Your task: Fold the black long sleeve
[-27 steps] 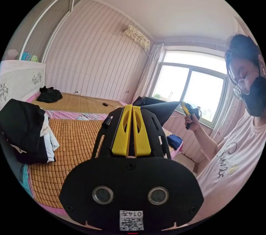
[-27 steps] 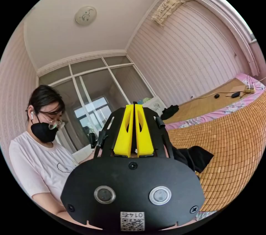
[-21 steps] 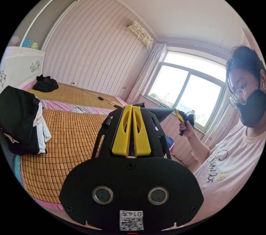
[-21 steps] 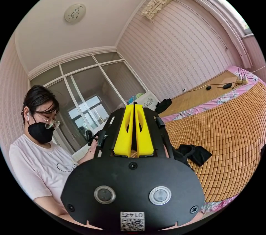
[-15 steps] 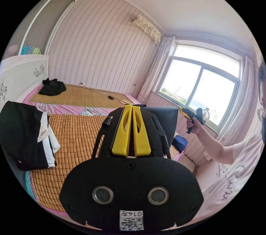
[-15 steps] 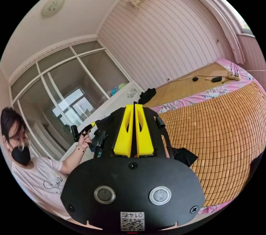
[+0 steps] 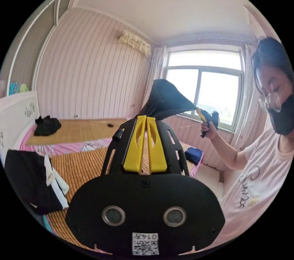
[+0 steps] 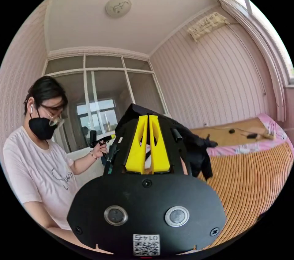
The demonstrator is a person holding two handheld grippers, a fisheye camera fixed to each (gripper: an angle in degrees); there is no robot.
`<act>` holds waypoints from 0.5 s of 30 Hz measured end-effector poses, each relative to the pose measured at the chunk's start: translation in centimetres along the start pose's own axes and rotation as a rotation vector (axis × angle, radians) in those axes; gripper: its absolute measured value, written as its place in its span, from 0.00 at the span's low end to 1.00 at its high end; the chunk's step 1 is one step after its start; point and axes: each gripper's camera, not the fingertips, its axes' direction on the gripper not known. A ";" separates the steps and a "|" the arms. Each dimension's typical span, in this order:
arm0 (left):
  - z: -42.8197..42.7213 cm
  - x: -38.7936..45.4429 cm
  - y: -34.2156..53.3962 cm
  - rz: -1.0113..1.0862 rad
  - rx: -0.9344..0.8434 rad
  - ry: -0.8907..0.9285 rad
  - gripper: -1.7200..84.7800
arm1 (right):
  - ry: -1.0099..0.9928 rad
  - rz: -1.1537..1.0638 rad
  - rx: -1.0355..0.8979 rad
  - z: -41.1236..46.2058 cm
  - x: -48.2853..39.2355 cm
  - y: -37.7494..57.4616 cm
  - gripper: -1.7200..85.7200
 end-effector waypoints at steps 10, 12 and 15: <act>10.6 -3.2 32.2 -0.414 -0.796 -0.103 0.01 | 0.410 0.676 -0.484 5.5 12.9 27.0 0.03; 11.1 -2.6 33.3 -0.372 -0.865 -0.102 0.01 | 0.440 0.638 -0.543 7.8 13.2 26.4 0.05; 12.1 -3.2 32.8 -0.328 -0.855 -0.152 0.02 | 0.455 0.548 -0.663 13.9 13.9 25.5 0.08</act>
